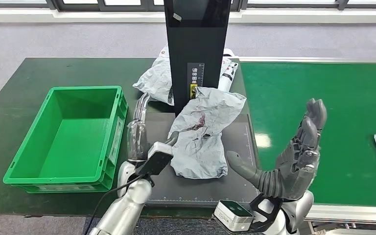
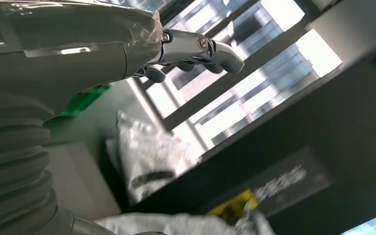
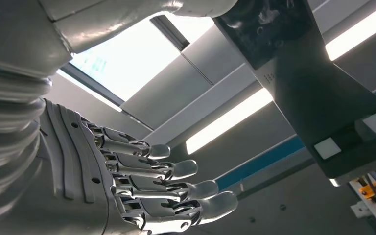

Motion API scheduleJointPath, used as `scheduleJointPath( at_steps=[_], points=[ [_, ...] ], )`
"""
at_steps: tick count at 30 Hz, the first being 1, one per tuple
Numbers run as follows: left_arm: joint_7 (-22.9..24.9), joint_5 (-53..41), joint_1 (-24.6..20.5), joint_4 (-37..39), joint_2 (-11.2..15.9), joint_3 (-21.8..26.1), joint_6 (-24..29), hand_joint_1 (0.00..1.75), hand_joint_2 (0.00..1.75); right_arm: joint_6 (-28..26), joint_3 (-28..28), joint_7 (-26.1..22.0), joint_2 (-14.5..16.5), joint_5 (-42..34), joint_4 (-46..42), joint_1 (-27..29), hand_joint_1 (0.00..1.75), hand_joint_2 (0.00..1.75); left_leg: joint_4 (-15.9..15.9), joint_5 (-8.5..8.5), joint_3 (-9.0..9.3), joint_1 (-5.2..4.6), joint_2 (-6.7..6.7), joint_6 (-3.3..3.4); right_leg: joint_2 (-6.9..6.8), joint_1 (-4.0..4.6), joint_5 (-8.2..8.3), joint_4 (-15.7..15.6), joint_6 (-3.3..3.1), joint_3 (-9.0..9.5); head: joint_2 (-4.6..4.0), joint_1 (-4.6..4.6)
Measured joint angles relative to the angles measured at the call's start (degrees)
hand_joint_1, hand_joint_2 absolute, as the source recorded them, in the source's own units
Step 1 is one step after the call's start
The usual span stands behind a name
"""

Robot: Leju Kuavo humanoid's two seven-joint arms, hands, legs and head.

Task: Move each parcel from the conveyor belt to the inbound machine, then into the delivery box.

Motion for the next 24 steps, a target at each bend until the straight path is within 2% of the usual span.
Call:
scheduleJointPath(
  at_steps=[3,7,12,18,22,24],
  points=[
    [5.25,0.06,-6.09,10.57,-1.40,-1.49,0.33,0.00,1.75,0.00,-0.01,0.00,0.00,-0.31,-0.03,-0.02,0.00,1.75,0.01,0.01,0.01,-0.01,0.03,0.01,0.05,-0.02,0.07,0.00,0.03,0.02,0.00,0.01],
    [9.02,-0.68,-10.45,21.35,-2.16,-2.86,0.24,0.00,1.75,0.00,-0.31,0.00,0.00,-0.30,-0.10,0.04,0.00,1.75,0.04,0.01,0.02,-0.02,0.05,0.00,0.10,-0.02,0.08,0.00,0.03,0.00,-0.01,0.00],
    [11.71,-2.17,-12.77,29.53,-2.27,-3.61,-2.16,0.00,1.75,0.00,-1.42,0.01,0.00,1.44,-0.86,0.35,0.00,1.75,0.03,0.00,0.00,-0.01,0.05,0.00,0.11,-0.01,0.05,0.00,0.02,-0.03,0.01,-0.01],
    [14.67,-4.21,-13.78,33.74,-2.29,-4.60,-5.08,0.00,1.75,0.00,-3.38,0.23,0.03,2.62,-1.17,0.62,0.00,1.75,0.02,-0.02,-0.03,-0.01,0.04,0.00,0.10,-0.02,0.02,0.00,0.03,-0.04,0.00,-0.01],
    [16.22,-5.19,-13.98,35.28,-2.30,-5.23,-5.66,1.75,1.75,0.00,-4.25,1.04,0.05,4.19,-1.15,0.68,0.00,1.75,0.02,-0.01,-0.03,-0.01,0.05,0.00,0.10,-0.02,0.03,0.00,0.03,-0.03,-0.01,-0.01],
    [16.81,-5.83,-14.11,35.92,-2.31,-5.65,-5.97,1.75,1.75,0.00,-4.39,1.14,0.07,4.55,-1.15,0.69,0.00,1.75,0.02,-0.01,-0.03,-0.01,0.04,0.00,0.09,-0.02,0.03,0.00,0.03,-0.03,-0.01,-0.01]
  ],
)
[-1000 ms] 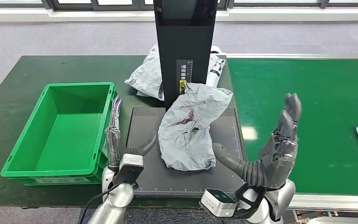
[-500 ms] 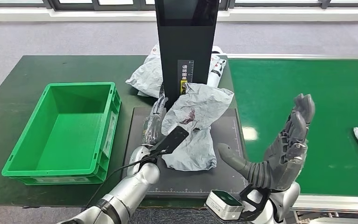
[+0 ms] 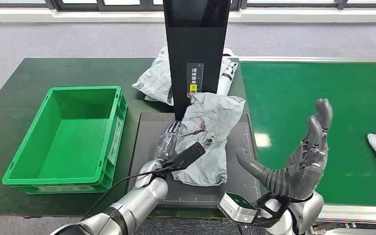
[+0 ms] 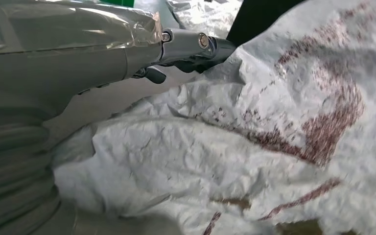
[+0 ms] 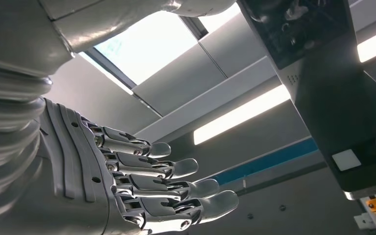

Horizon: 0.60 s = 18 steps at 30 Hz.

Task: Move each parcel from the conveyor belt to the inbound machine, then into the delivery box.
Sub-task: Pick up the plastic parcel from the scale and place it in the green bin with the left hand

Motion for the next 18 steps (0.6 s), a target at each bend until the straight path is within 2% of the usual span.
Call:
scheduleJointPath(
  at_steps=[8,14,18],
  points=[
    [1.47,-2.66,-0.52,1.50,0.00,-0.82,-0.03,1.75,1.75,0.00,-0.40,-0.56,0.00,-0.15,0.27,0.02,0.00,1.75,0.00,0.00,0.00,0.00,0.00,0.00,0.00,0.00,0.00,0.00,0.00,0.00,0.01,0.00],
    [1.74,-5.20,-0.51,1.42,0.01,-0.74,7.12,1.75,1.75,0.00,-0.46,0.78,0.00,0.96,0.31,0.05,0.00,1.75,0.00,0.00,-0.01,0.00,-0.01,0.00,-0.01,0.00,0.00,0.00,0.00,0.00,0.00,0.00],
    [1.81,-10.28,0.14,-0.81,0.05,0.46,8.48,1.75,1.75,0.00,-0.49,1.59,0.00,1.49,0.31,0.05,0.00,1.75,0.00,0.00,-0.01,0.00,-0.01,0.00,-0.01,0.00,0.00,0.00,0.00,0.01,0.01,-0.01]
  ],
)
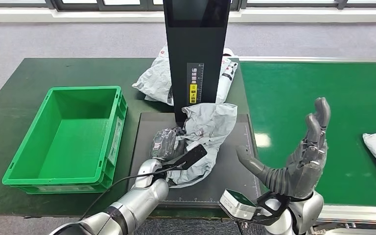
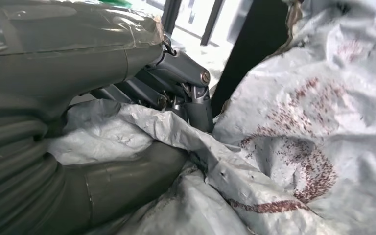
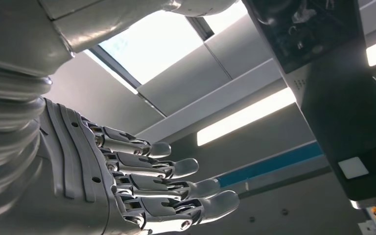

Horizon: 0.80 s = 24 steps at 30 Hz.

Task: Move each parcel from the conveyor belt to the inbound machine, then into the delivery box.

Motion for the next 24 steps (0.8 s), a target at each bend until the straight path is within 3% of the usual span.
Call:
scheduleJointPath(
  at_steps=[4,8,17,24],
  points=[
    [-0.62,-13.43,3.13,-8.13,0.00,6.56,0.06,1.75,1.75,0.00,-0.05,1.45,0.00,1.01,0.00,0.00,0.00,1.75,0.00,0.00,0.00,0.00,0.02,0.00,0.04,0.00,0.00,0.00,0.00,-0.02,0.00,0.02],
    [-0.98,-19.40,6.88,-21.49,0.00,13.89,0.25,1.75,1.75,0.00,-0.38,2.52,0.00,1.58,0.00,0.03,0.00,1.75,-0.01,0.00,-0.01,0.01,0.03,0.00,0.05,0.01,0.00,0.00,-0.01,-0.04,-0.01,0.01],
    [-2.14,-20.11,12.21,-50.08,0.71,21.89,0.42,1.75,1.75,0.00,-2.01,2.31,0.03,1.52,0.00,0.32,0.00,1.75,-0.03,0.00,-0.04,0.02,0.02,-0.01,0.01,0.02,-0.01,0.01,-0.01,-0.05,0.01,0.01],
    [-3.23,-16.05,14.98,-64.13,1.48,27.82,0.42,1.75,1.75,0.00,-4.24,0.69,0.13,-0.20,0.00,0.69,0.00,1.75,-0.03,0.00,-0.05,0.02,0.03,0.00,0.02,0.02,-0.03,0.01,0.00,-0.06,0.00,-0.01]
  ],
)
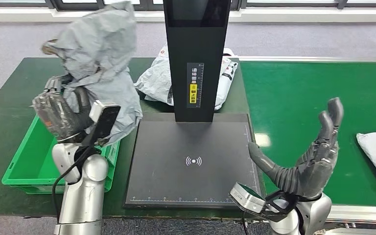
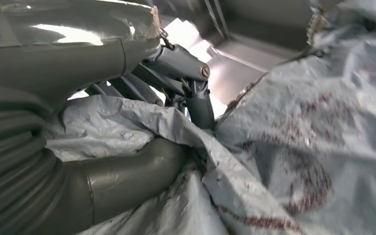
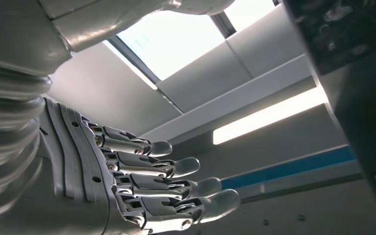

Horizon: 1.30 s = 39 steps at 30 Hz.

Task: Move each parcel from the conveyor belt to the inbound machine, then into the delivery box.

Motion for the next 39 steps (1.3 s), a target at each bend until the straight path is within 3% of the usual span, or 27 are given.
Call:
scheduleJointPath(
  at_steps=[6,16,28,37,39],
  points=[
    [-0.41,0.90,1.33,-4.29,0.19,5.18,0.00,1.75,1.75,0.00,-0.78,-0.31,0.03,-0.38,0.00,0.10,0.00,1.75,0.00,0.00,0.00,0.00,-0.01,0.00,-0.02,0.01,-0.01,0.00,-0.01,0.00,0.01,0.00],
    [-0.38,0.38,1.87,-5.70,0.32,7.64,-0.02,1.75,1.75,0.00,-0.89,-0.12,0.03,-0.33,0.00,0.12,0.00,1.75,0.01,0.00,0.01,0.00,-0.01,0.00,-0.01,0.00,-0.01,0.00,-0.01,0.00,0.00,0.00],
    [-1.35,-4.30,0.93,5.00,0.06,13.96,-0.09,1.75,1.75,0.00,-0.89,0.19,0.05,-0.90,0.07,0.12,0.00,1.75,0.01,0.01,0.02,0.00,0.01,-0.01,0.01,0.00,-0.01,0.00,-0.02,-0.03,0.00,0.02],
    [-1.69,-4.46,0.69,6.03,-0.04,14.75,-0.09,1.75,1.75,0.00,-0.89,0.41,0.05,-0.88,0.13,0.12,0.00,1.75,0.01,0.01,0.02,0.00,0.01,-0.01,0.01,0.00,-0.01,0.00,-0.02,-0.03,0.01,0.02],
    [-2.08,-4.60,0.35,7.16,-0.18,15.76,-0.09,1.68,1.75,0.00,-0.89,0.40,0.05,-0.86,0.23,0.12,0.00,1.75,0.01,0.01,0.02,0.00,0.01,-0.01,0.01,0.00,-0.01,0.00,-0.02,-0.03,0.00,0.01]
  ],
)
